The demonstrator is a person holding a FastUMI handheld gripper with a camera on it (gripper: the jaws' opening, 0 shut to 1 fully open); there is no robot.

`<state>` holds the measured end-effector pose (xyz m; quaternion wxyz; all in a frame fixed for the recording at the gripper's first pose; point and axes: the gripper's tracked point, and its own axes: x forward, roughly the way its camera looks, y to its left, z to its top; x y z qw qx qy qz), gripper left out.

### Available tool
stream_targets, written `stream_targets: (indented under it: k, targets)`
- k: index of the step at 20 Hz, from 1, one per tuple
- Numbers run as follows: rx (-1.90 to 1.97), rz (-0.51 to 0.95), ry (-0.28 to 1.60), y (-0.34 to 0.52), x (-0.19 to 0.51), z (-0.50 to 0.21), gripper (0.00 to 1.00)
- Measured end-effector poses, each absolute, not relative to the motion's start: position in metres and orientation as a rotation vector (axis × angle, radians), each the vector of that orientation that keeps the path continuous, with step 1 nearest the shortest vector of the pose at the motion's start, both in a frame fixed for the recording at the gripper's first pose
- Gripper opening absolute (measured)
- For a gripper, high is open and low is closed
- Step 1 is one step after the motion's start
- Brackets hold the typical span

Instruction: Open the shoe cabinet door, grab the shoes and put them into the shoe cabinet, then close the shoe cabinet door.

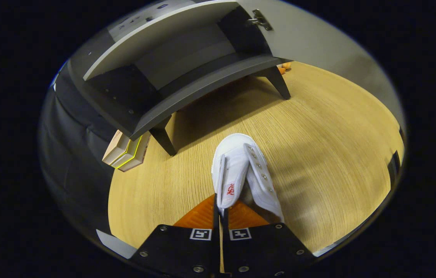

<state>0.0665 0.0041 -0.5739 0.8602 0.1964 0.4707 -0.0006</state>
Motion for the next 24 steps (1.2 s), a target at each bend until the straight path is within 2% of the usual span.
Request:
stream_targets:
  k: [11, 24]
  targets:
    - [0.424, 0.013, 0.919, -0.001, 0.081, -0.515, 0.01]
    - [0.304, 0.04, 0.695, 0.017, 0.077, -0.352, 0.01]
